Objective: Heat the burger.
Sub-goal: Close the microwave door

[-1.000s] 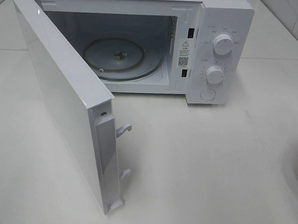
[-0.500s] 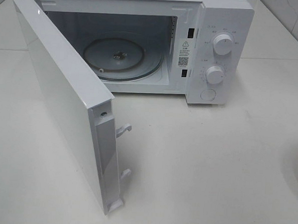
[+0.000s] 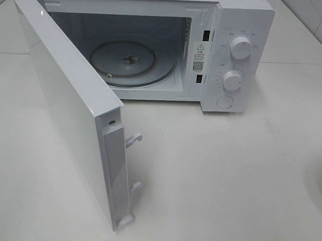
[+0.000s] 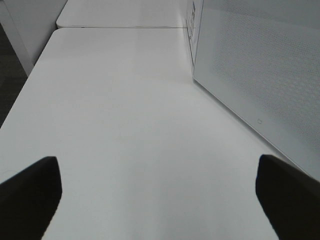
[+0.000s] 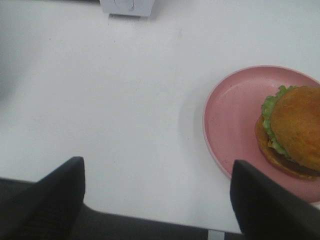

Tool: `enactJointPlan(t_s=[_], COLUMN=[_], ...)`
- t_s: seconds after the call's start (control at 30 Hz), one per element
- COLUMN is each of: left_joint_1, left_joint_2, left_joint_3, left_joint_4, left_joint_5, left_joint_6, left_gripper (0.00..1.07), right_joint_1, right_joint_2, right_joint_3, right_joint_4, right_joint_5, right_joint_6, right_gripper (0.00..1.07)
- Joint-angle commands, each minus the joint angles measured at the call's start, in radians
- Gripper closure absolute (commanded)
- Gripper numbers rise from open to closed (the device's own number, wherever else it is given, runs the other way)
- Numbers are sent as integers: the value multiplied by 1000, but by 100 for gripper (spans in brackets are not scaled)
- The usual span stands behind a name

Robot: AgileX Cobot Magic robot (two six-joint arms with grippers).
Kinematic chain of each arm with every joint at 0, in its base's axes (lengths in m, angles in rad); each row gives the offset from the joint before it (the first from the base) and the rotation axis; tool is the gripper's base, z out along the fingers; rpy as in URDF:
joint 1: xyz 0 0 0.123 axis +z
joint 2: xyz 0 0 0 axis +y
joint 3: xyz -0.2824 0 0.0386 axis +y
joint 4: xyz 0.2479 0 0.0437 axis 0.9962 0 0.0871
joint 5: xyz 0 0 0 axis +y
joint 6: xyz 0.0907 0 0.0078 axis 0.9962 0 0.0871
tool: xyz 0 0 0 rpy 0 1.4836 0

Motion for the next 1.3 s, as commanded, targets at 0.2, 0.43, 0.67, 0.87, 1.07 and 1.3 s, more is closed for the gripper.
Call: enactJointPlan(t_s=[0.2, 0.43, 0.67, 0.87, 1.07, 1.3], left_joint_1=[2, 2, 2, 2, 2, 2], left_joint_2=[-21, -21, -19, -19, -19, -19], left_joint_3=[2, 2, 2, 2, 2, 2], left_joint_4=[-3, -3, -3, -3, -3, -3], left_joint_5=[-3, -3, -3, -3, -3, -3], left_joint_6=[0, 0, 0, 0, 0, 0], left_gripper=[9, 9, 9, 9, 9, 9], right_joint_1=[-96, -139, -156, -156, -156, -156], right_joint_2=[-166, -240, -246, -246, -246, -246], right_joint_3=[68, 68, 68, 68, 68, 68], right_joint_4=[8, 7, 7, 7, 7, 7], right_joint_5=[-80, -80, -80, -80, -80, -80], right_joint_6=[-8, -7, -7, -7, -7, -7], right_gripper=[31, 31, 31, 31, 32, 32])
